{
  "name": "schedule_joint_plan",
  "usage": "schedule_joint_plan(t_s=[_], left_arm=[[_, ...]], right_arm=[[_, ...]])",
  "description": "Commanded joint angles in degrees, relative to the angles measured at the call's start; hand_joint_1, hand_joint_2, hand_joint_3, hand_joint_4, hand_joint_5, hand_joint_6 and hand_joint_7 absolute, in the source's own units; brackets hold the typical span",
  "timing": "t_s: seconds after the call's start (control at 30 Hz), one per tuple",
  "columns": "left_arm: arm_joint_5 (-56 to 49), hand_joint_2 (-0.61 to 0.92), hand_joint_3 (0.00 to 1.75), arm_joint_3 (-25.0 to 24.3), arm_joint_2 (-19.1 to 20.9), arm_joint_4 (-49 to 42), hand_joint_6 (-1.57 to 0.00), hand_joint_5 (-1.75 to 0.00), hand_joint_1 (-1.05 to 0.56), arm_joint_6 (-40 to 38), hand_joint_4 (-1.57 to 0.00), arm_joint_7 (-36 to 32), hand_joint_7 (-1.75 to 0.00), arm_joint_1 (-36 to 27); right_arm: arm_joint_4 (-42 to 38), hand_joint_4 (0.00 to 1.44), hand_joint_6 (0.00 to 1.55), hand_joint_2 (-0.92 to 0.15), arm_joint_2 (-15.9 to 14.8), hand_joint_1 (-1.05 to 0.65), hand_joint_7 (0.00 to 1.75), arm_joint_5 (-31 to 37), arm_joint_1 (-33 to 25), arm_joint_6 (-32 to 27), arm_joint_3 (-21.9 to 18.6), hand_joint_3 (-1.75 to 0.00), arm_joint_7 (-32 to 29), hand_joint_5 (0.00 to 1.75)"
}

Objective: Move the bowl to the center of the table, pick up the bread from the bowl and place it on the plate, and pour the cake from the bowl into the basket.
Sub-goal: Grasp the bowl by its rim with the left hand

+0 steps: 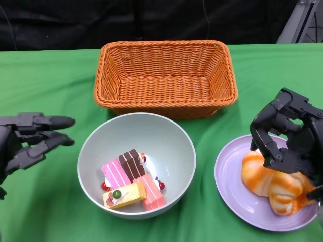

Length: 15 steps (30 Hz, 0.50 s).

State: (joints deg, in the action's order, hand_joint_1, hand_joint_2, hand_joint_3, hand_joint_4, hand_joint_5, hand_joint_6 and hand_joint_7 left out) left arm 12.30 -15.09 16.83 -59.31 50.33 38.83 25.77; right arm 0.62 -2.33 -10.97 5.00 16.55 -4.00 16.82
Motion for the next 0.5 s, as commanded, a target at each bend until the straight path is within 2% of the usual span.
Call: schedule_joint_plan(t_s=[0.03, 0.1, 0.17, 0.27, 0.4, 0.5], left_arm=[[0.6, 0.92, 0.07, 1.4, 3.1, 1.4, -0.81, -0.26, -0.54, 2.5, -0.77, 5.6, 0.00, -1.1], [-0.2, 0.92, 0.07, 2.7, 4.5, 2.3, -0.72, -0.18, -0.59, 3.8, -0.69, 8.3, 0.00, -1.6], [-3.0, 0.92, 0.07, 5.1, 6.7, 3.3, -0.56, -0.06, -0.66, 8.1, -0.53, 10.1, 0.00, -2.0], [-3.8, 0.92, 0.09, 6.5, 7.7, 3.0, -0.49, -0.02, -0.70, 10.5, -0.48, 10.3, 0.00, -2.0], [-16.7, 0.92, 0.14, 8.8, 10.3, 2.3, -0.41, -0.01, -0.80, 26.8, -0.42, 3.4, -0.01, -0.7], [-23.2, 0.92, 0.16, 8.3, 10.7, 0.5, -0.42, -0.02, -0.80, 31.8, -0.44, -2.6, -0.01, 0.1]], right_arm=[[1.1, 0.70, 0.61, -0.53, -0.3, -0.19, 1.47, -0.6, -0.8, 0.3, -0.2, -0.99, -0.4, 1.75], [1.3, 0.70, 0.61, -0.53, -0.3, -0.19, 1.47, -1.0, -0.9, 0.1, -0.3, -0.99, -0.3, 1.75], [1.5, 0.70, 0.61, -0.53, -0.3, -0.20, 1.47, -1.5, -0.9, -0.3, -0.4, -0.98, -0.2, 1.75], [1.7, 0.69, 0.62, -0.54, -0.3, -0.20, 1.46, -1.8, -0.9, -0.5, -0.3, -0.97, -0.2, 1.75], [2.4, 0.68, 0.61, -0.54, -0.3, -0.17, 1.45, -2.1, -1.0, -1.7, -0.4, -0.98, -0.7, 1.74], [2.8, 0.69, 0.61, -0.52, -0.3, -0.15, 1.45, -2.1, -1.1, -2.3, -0.4, -1.02, -0.9, 1.75]])
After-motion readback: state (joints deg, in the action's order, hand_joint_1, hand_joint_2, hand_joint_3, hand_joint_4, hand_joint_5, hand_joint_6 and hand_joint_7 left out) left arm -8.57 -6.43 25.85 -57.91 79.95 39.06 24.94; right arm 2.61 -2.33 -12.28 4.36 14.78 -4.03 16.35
